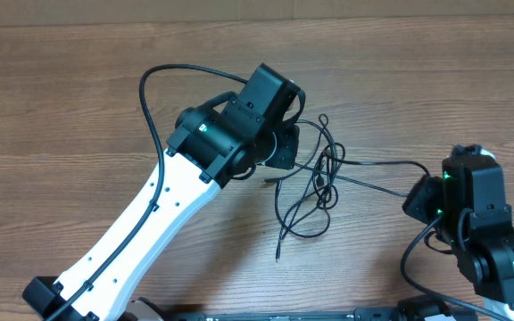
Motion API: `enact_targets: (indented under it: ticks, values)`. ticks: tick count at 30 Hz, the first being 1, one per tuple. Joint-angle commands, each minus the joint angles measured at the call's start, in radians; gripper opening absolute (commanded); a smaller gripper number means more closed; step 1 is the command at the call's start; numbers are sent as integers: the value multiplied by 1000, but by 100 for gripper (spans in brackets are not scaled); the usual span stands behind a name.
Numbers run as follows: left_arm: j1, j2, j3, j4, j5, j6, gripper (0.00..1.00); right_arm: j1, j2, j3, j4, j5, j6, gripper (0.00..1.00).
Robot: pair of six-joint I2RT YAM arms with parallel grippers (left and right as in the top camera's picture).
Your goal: Untangle cables
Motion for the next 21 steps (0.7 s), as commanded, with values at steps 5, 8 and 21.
enact_targets:
  ticks: [5, 8, 21]
  values:
    - [8, 5, 6, 107, 148, 50, 4, -6, -5, -71, -66, 190, 217, 4]
    - [8, 5, 6, 167, 203, 26, 4, -5, -5, -141, -48, 145, 278, 4]
    - [141, 1, 6, 449, 586, 30, 4, -6, -3, -414, 225, -98, 566, 4]
